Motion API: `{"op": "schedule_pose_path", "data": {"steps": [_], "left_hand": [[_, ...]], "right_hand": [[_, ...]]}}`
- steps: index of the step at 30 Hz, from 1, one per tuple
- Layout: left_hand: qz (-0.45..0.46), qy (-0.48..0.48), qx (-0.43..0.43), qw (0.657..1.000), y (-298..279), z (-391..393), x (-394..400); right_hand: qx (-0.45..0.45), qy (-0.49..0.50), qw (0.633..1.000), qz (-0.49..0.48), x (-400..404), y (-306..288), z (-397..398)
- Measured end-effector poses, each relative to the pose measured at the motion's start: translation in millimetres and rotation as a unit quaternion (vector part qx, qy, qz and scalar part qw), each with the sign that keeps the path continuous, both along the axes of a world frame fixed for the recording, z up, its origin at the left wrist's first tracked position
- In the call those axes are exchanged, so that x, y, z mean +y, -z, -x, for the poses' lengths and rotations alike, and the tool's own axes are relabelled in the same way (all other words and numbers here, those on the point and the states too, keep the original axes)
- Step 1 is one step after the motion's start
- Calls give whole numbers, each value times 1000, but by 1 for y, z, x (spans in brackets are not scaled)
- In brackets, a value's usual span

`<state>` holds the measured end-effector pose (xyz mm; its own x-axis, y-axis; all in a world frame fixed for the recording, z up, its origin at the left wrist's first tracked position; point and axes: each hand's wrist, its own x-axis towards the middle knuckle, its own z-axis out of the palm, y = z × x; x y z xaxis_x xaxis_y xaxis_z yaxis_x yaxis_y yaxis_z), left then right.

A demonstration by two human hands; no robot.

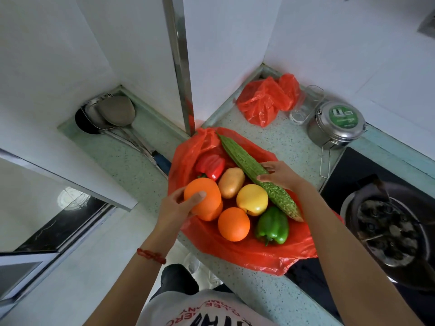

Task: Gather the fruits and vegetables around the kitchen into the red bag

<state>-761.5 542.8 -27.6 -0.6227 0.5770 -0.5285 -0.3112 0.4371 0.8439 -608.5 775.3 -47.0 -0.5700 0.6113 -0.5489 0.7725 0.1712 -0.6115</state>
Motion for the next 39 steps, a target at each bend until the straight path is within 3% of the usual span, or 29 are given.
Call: {"op": "schedule_pose_path", "data": {"steps": [5,10,20,24,39], "left_hand": [[-4,1,-16,1000,1,-1,6],[7,19,-20,1000,-1,-5,20],[61,184,107,975,5,-15,49],[69,233,120,963,6,-21,50],[55,218,166,960,7,-21,41]], "right_hand": [[8,16,999,-44,-7,6,0],[75,67,991,-83,-15,0,-10],[210,205,954,-57,-48,-23,-44],[240,228,942,-50,-59,-27,-51],[264,243,933,-40,-76,-28,-63]]}}
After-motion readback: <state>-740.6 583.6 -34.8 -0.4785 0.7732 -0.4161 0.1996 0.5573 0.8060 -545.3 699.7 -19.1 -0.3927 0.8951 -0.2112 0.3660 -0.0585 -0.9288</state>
